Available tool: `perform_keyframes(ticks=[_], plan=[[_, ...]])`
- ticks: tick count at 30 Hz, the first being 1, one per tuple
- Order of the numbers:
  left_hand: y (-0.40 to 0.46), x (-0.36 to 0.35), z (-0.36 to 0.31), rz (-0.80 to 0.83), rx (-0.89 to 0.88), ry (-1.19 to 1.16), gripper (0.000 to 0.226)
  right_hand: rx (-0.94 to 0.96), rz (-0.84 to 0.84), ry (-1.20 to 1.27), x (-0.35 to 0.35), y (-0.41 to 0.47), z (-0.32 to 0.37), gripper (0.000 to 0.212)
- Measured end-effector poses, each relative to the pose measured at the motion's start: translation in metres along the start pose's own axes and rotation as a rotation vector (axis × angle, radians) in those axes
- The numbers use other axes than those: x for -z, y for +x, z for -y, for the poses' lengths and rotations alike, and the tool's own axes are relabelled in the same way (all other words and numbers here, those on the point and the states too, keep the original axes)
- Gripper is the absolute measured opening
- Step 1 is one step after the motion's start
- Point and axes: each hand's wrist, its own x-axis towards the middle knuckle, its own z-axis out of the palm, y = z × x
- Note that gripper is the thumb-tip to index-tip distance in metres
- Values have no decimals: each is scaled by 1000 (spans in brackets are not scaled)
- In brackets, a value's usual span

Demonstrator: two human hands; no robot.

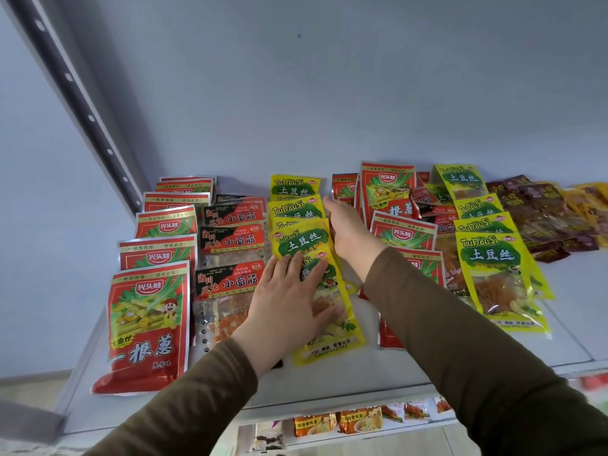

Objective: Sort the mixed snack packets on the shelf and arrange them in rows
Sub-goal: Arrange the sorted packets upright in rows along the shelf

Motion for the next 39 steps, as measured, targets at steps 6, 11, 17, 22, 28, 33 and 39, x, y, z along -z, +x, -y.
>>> perform_keyframes(ticks=[6,11,17,22,28,33,39], plan=[[-2,-3,0,-26,7,-3,87,-4,-97,-102,-12,16,31,44],[-1,-2,1,-35,8,-15,85,73,-93,-90,-19,24,33,56],[-1,-2,0,-38,10,-36,85,52,-35,-111,-16,36,23,60],[9,1,2,-2,28,-32,85,143,-54,-202,-23,42,17,46],[14,3,5,28,30,-52,85,162,-100,-300,-26,57,19,60],[14,4,5,28,26,-58,85,142,-111,-424,-25,67,22,63],[13,4,6,31,20,-45,85,173,-124,-541,-26,69,18,63]])
